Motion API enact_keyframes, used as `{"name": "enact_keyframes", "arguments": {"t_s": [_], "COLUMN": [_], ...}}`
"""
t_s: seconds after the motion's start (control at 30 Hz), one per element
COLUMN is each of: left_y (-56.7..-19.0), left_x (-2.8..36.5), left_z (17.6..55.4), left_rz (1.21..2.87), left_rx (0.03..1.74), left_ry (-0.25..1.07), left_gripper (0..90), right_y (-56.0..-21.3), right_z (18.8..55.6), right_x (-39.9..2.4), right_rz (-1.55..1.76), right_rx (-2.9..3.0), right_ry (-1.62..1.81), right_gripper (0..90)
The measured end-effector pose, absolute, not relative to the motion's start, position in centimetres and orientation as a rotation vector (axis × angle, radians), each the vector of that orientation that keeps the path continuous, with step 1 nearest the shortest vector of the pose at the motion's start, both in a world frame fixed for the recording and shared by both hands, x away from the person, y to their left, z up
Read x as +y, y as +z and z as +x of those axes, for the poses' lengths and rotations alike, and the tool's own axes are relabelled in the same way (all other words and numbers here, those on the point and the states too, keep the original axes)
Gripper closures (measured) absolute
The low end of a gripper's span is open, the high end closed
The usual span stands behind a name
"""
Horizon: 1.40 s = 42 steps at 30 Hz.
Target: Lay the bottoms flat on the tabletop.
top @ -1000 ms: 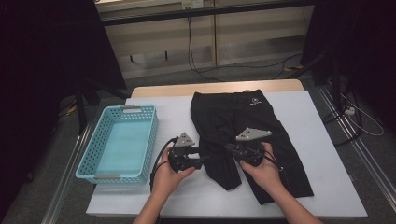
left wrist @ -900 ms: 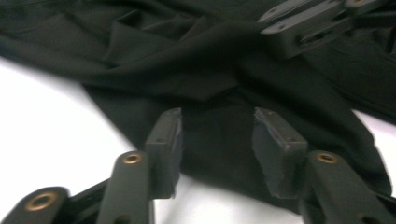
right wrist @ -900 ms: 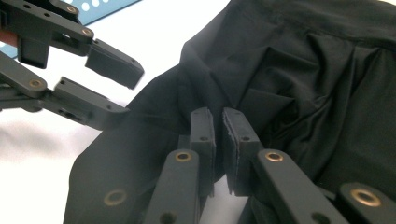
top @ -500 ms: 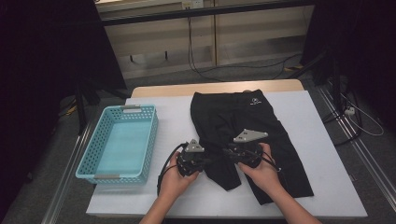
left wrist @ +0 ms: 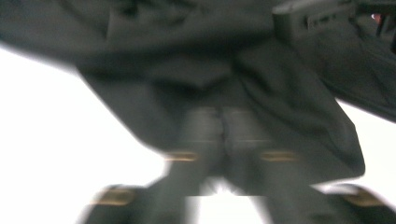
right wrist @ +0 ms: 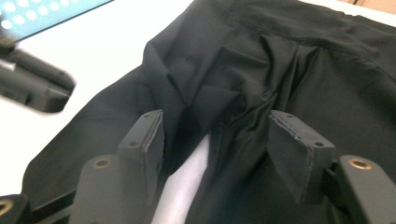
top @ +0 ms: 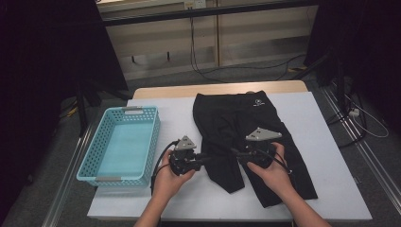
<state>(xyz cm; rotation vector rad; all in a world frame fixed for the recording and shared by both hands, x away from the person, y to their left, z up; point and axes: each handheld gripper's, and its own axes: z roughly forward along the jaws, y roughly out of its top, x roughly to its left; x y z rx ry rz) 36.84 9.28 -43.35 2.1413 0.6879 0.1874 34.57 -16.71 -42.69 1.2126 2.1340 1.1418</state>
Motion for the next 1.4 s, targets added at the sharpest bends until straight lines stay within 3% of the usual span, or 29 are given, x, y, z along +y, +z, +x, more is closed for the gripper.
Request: {"name": "enact_keyframes", "arguments": {"t_s": [0.07, 0.17, 0.37, 0.47, 0.7, 1.1, 1.4], "left_y": [-44.0, -44.7, -45.8, -45.2, -43.0, -42.3, -42.6], "left_x": [8.5, 7.6, 7.3, 7.2, 10.4, 14.8, 16.3], "left_z": [36.8, 36.7, 36.9, 36.8, 37.2, 36.6, 36.2], "left_rz": [2.148, 2.179, 2.207, 2.227, 2.104, 2.121, 2.121], "left_rx": [0.656, 0.61, 0.656, 0.678, 0.743, 0.858, 0.911], "left_ry": [0.153, 0.208, 0.122, 0.123, 0.083, 0.121, 0.173], "left_gripper": [62.2, 61.5, 86.7, 90.0, 90.0, 90.0, 89.5], "right_y": [-42.7, -42.8, -42.7, -42.7, -42.7, -43.4, -44.2], "right_z": [34.6, 34.8, 34.7, 34.7, 34.6, 35.0, 34.8], "right_x": [-16.8, -16.9, -17.1, -17.2, -17.3, -16.5, -14.7], "right_rz": [1.227, 1.258, 1.265, 1.273, 1.261, 1.237, 1.18], "right_rx": [2.118, 2.09, 2.061, 2.052, 2.071, 2.139, 2.259], "right_ry": [1.127, 1.099, 1.079, 1.082, 1.092, 1.067, 1.068], "right_gripper": [32.1, 28.4, 24.8, 23.7, 23.8, 24.3, 43.4]}}
